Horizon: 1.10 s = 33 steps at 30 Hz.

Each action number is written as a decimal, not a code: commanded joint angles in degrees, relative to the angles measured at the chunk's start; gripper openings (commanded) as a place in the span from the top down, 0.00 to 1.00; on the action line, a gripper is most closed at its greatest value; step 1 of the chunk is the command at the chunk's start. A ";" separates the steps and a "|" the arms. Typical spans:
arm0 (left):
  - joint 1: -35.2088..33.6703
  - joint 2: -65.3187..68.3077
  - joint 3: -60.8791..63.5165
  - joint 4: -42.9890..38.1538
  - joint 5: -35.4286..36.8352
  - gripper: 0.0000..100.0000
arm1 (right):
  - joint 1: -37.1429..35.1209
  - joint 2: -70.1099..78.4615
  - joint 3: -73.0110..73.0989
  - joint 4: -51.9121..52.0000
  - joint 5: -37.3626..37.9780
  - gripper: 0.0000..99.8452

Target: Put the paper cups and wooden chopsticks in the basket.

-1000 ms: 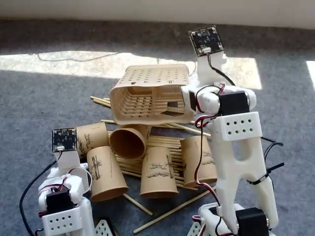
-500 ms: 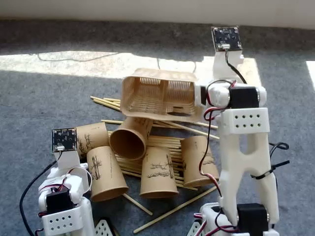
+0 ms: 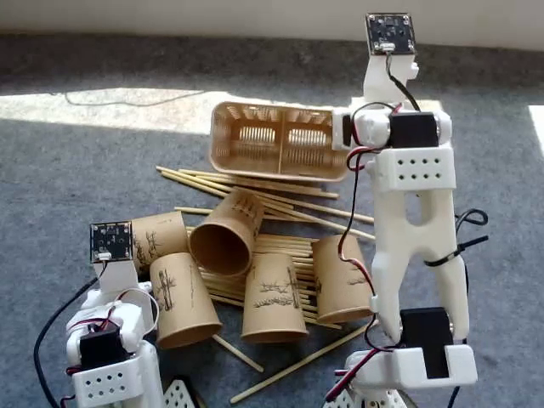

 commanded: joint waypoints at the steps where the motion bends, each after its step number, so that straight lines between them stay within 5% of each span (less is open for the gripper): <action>1: -0.13 0.13 1.19 0.44 -0.09 0.99 | 0.31 1.19 -4.26 0.22 -2.64 0.87; 12: -0.13 0.13 1.19 0.44 -0.09 0.99 | 0.22 10.86 -8.75 -0.22 -2.90 0.87; 19: -0.13 0.13 1.19 0.44 -0.09 0.99 | 0.22 9.71 -9.54 0.31 -2.99 0.99; 33: -0.13 0.13 1.19 0.44 -0.09 0.99 | 0.57 14.46 -22.90 14.55 -5.63 1.00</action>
